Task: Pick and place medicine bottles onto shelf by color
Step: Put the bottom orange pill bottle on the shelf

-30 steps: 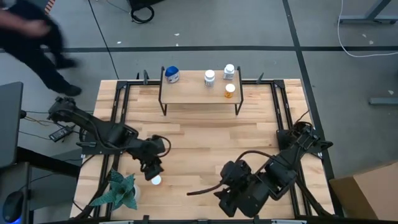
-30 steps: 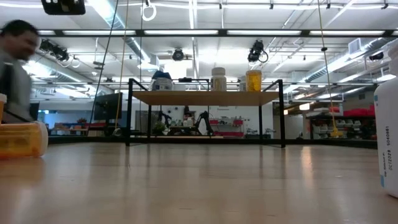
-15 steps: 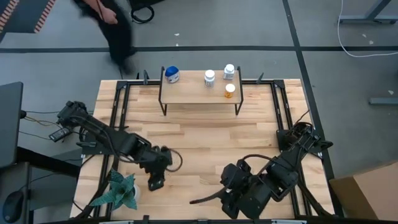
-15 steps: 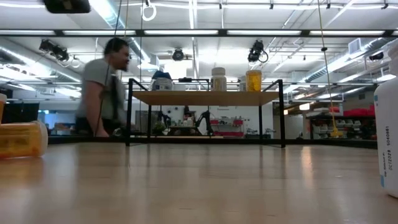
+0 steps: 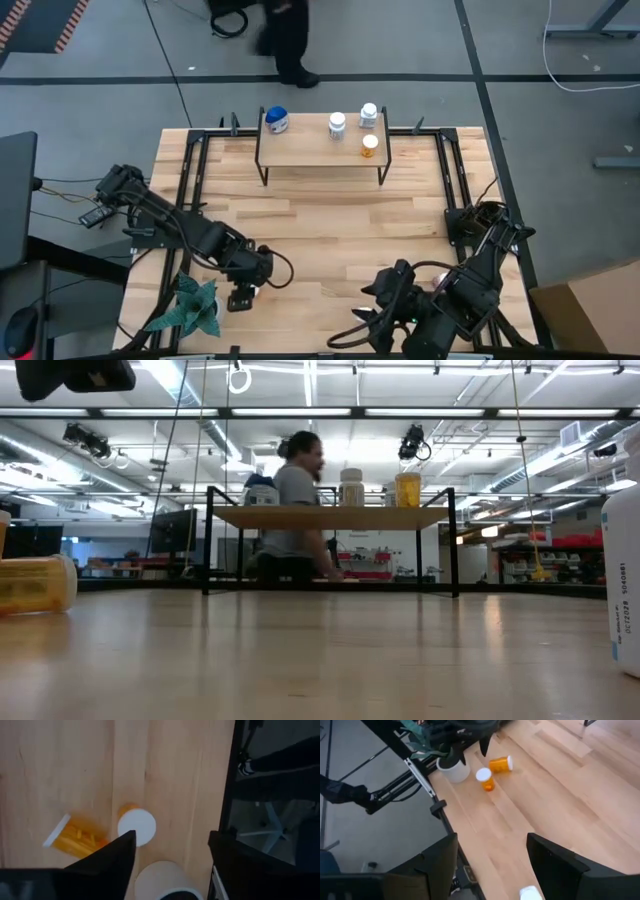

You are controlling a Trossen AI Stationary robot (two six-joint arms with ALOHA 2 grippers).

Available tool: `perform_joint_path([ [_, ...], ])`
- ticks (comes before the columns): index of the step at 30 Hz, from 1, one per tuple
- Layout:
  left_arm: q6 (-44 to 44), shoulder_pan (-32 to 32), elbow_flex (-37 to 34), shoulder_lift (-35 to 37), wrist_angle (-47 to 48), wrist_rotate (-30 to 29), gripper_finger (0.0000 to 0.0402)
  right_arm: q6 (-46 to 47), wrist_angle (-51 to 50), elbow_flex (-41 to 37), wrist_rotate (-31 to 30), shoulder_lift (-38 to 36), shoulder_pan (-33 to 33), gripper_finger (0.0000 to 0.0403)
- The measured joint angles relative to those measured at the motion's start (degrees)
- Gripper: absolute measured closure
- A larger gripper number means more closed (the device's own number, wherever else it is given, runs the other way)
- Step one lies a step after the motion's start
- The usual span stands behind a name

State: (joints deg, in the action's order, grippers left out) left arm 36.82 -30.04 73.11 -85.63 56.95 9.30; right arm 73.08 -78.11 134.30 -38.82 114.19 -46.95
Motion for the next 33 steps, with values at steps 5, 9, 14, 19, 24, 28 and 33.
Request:
perform_joint_path([
  [5, 0.0, -0.1, -0.1, -1.4, -1.1, -0.6, 0.0088, -0.4, -0.2, 0.0, -1.5, 0.0, -0.1, 0.0157],
  [9, -0.1, -1.4, -0.1, -4.1, -1.9, -2.0, 0.0059, -1.4, -0.2, 0.0, -1.9, 0.0, -0.1, 0.0157],
  [14, -3.0, -2.3, -0.1, -7.2, -1.7, -3.5, 0.0041, -2.2, -0.3, 0.0, -4.1, 0.0, 0.0, 0.0157],
  [19, -3.0, -2.3, -0.1, -8.7, -0.4, -3.5, 0.0035, -2.1, -0.2, 0.0, -4.7, 0.0, 0.5, 0.0157],
  [24, -1.5, -2.3, -0.1, -10.9, 2.9, -3.1, 0.0036, -1.2, -0.1, 0.0, -4.7, 0.0, 0.6, 0.0157],
  [28, -1.1, -2.3, -0.1, -12.6, 2.6, -2.2, 0.0035, -1.3, 0.0, 0.0, -4.7, 0.0, 0.7, 0.0157],
  [33, -1.4, -2.3, -0.1, -13.6, 1.7, -2.2, 0.0037, -1.5, 0.0, 0.0, -4.7, 0.0, 0.7, 0.0157],
])
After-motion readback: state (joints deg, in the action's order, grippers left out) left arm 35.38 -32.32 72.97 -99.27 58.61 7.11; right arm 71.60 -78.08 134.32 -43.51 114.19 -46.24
